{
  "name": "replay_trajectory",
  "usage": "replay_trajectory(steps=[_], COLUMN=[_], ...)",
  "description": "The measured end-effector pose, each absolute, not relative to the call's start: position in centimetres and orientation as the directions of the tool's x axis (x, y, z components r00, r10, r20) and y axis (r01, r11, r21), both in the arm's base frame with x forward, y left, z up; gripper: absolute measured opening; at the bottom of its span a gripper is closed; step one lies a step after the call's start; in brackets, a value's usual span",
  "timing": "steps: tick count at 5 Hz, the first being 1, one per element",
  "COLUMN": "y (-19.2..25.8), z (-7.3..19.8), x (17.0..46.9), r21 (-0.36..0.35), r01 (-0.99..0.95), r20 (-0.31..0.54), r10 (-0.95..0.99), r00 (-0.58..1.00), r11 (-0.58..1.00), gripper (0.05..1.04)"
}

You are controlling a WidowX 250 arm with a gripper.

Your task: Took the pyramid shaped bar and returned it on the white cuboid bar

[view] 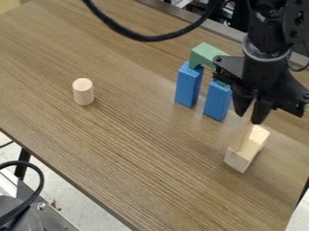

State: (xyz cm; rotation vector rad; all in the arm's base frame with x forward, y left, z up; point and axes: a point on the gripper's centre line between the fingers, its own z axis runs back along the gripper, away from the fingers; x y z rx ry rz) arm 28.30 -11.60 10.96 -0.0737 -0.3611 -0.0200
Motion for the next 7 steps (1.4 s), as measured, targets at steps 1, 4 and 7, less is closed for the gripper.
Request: replay_trajectory(steps=[1,4,7], y=[-12.0,-13.9,-13.3], z=[13.8,23.8,19.0], x=[29.1,31.3,30.4], r21=[-0.097,-0.188,-0.033], r01=[0.032,0.112,0.225], r20=[0.408,0.523,0.417], r10=[0.010,0.003,-0.191], r00=[0.913,0.852,0.889], r11=[0.995,0.976,0.974], gripper=[0.131,0.127,0.127])
